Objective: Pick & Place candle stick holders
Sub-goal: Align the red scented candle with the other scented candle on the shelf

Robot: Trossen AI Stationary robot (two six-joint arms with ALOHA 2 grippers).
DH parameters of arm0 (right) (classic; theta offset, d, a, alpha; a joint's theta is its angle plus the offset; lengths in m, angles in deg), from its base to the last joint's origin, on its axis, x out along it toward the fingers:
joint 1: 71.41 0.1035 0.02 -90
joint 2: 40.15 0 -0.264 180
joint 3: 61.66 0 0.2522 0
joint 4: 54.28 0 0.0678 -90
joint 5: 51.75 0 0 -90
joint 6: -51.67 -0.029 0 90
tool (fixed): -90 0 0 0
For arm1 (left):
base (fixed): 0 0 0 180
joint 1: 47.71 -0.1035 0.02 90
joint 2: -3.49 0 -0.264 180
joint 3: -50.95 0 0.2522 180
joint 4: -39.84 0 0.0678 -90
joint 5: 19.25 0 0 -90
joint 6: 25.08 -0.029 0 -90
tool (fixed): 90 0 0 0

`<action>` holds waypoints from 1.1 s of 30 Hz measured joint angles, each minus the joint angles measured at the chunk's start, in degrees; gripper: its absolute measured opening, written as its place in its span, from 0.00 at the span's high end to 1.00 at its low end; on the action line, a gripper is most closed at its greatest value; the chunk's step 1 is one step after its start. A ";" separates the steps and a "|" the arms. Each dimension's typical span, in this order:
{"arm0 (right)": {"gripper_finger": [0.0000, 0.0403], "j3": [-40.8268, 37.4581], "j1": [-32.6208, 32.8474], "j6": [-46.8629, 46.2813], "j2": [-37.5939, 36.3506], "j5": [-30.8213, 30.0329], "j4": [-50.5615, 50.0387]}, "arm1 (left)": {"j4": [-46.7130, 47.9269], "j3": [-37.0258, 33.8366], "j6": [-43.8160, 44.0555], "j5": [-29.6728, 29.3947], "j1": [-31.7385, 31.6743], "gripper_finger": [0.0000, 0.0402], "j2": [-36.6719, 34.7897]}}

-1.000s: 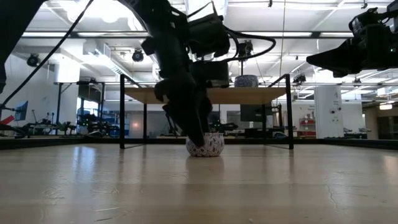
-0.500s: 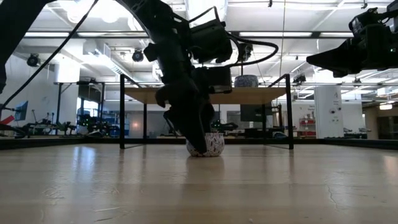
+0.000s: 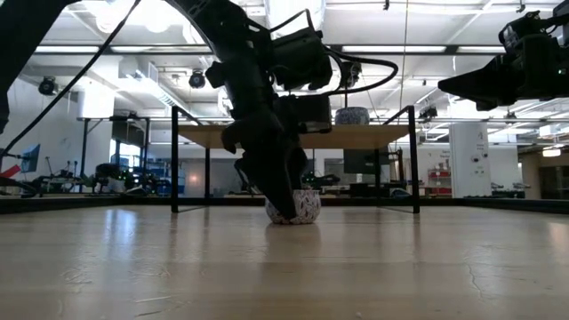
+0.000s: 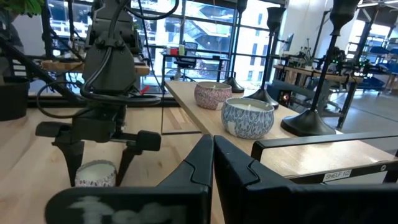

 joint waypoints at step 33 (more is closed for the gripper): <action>0.98 -0.02 -0.02 0.00 0.00 0.00 0.00 | 15.12 11.98 0.19 0.00 -0.09 0.23 -0.36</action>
